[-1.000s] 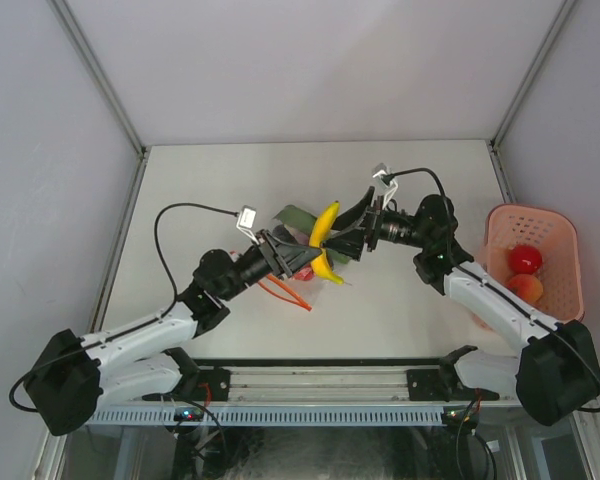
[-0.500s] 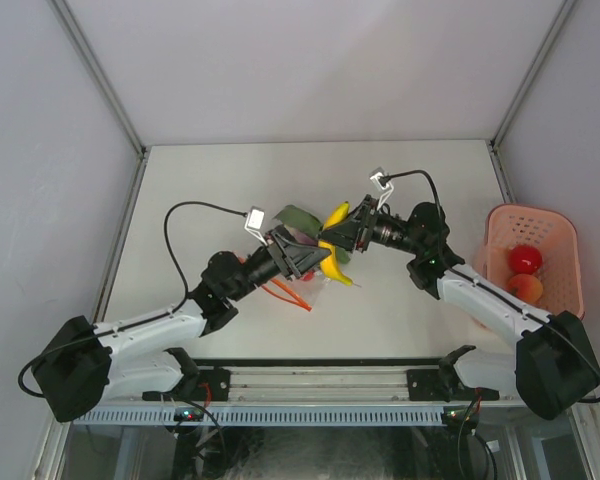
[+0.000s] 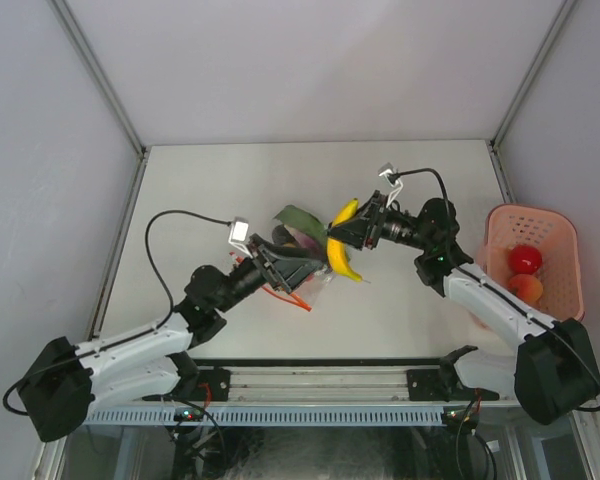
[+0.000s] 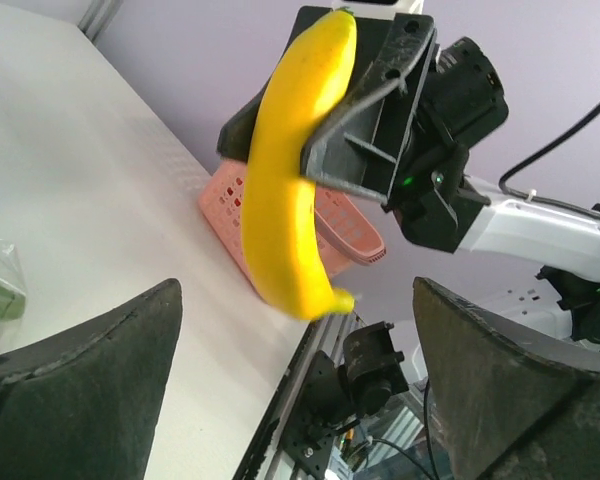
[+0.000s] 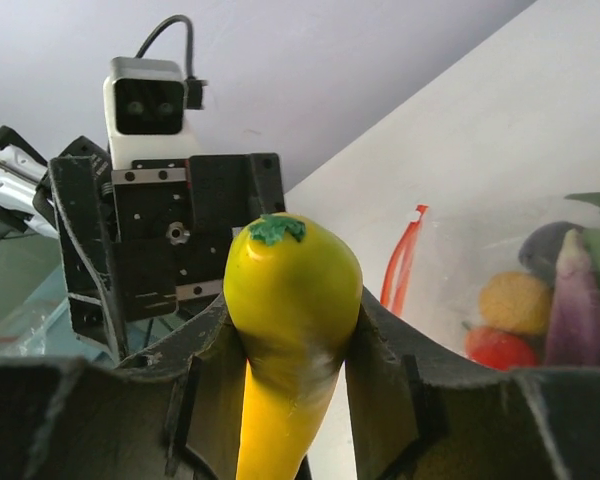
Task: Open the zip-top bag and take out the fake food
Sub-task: Place the fake fruit in the bin.
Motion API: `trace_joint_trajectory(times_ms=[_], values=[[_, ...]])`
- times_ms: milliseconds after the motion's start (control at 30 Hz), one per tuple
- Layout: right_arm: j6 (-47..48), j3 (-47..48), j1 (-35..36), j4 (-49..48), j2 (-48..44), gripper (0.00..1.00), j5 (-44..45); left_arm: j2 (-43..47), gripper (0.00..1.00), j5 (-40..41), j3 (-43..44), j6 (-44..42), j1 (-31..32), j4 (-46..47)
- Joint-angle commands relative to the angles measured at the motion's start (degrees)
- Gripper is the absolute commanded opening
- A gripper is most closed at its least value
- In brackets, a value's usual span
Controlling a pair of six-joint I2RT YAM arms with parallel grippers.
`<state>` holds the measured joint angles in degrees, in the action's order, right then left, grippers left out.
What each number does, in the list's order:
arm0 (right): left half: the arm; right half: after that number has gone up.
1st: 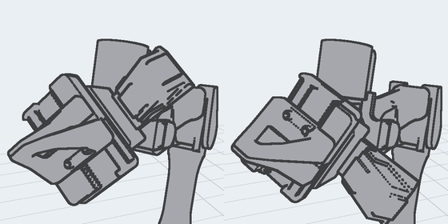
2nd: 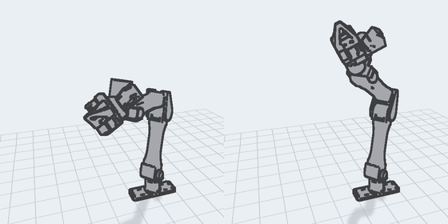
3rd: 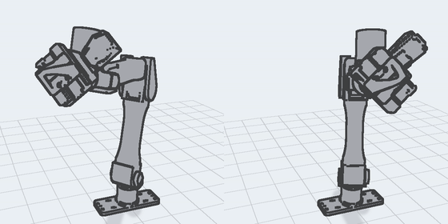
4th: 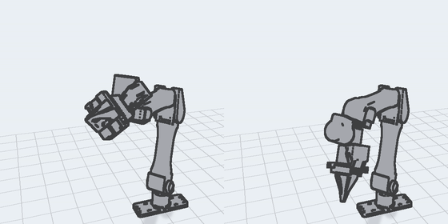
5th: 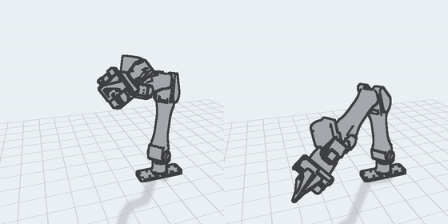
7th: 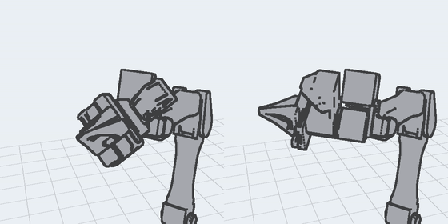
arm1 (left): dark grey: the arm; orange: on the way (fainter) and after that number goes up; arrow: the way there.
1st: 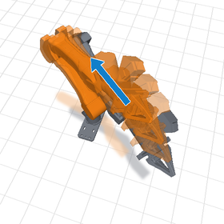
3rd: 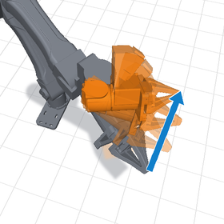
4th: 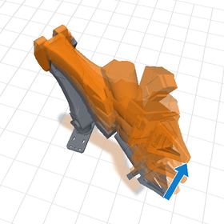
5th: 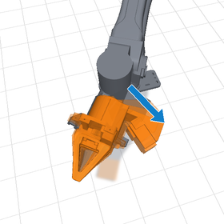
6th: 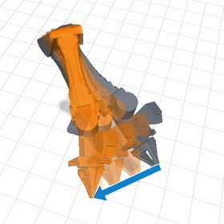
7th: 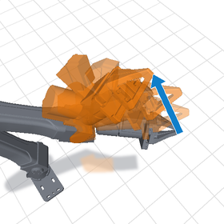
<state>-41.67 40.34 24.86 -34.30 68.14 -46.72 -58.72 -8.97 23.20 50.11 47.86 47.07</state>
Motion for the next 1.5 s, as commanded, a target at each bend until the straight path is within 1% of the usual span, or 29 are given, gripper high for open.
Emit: trace_joint_trajectory(times_ms=[0,100,167,300,333,433,533,633,700,800,867,967,1133,1300,1467], values=[[8.97,4.86,-3.77,4.88,-3.93,0.04,-5.79,9.37,1.0,2.72,-5.98,-6.29,0.05,1.94],[17.93,7.08,-7.46,12.22,-6.94,0.04,-9.73,16.51,1.0,6.1,-10.85,-7.85,-0.09,0.44],[24.98,9.09,-10.3,19.18,-9.31,0.04,-12.31,21.57,1.0,8.29,-13.61,-8.42,-0.25,-1.81],[34.77,13.49,-18.89,32.66,-14.49,0.04,-14.13,31.24,1.0,10.43,-16.07,-9.82,-0.72,-11.33],[37.28,14.83,-23.08,36.48,-15.85,0.04,-14.57,33.28,1.0,10.65,-16.11,-10.61,-0.74,-14.81],[45.39,19.18,-32.75,49.67,-19.11,0.03,-13.39,38.28,1.0,12.3,-15.7,-12.09,-0.83,-25.51],[53.26,23.11,-41.7,63.09,-19.96,0.02,-11.3,42.04,1.0,13.93,-15.37,-13.58,-0.83,-33.72],[58.71,24.41,-53.95,70.63,-19.56,0.03,-14.35,44.83,1.0,14.63,-14.35,-14.52,-0.83,-41.09],[62.61,25.92,-63.36,74.17,-18.34,0.03,-16.55,46.11,1.0,14.63,-13.83,-15.21,-0.79,-43.96],[70.24,29.78,-74.96,80.13,-14.33,0.02,-16.32,47.58,1.0,14.31,-14.33,-14.95,-0.83,-45.39],[74.46,33.17,-79.04,83.25,-11.3,0.02,-15.12,48.05,1.0,13.89,-14.94,-14.54,-0.83,-44.81],[78.21,34.96,-81.93,84.33,-7.97,0.02,-10.96,47.65,1.0,13.5,-15.37,-14.25,-0.83,-44.1],[82.4,34.94,-82.17,85.08,-5.39,0.03,-4.8,45.76,1.0,13.36,-14.5,-15.03,-0.83,-44.71],[82.95,34.9,-80.81,86.78,-2.28,0.03,-2.97,44.2,1.0,13.69,-13.41,-16.62,-0.79,-45.37],[82.65,33.16,-78.37,88.18,1.76,0.05,-1.9,43.12,1.0,14.51,-14.38,-16.09,-0.83,-43.09]])
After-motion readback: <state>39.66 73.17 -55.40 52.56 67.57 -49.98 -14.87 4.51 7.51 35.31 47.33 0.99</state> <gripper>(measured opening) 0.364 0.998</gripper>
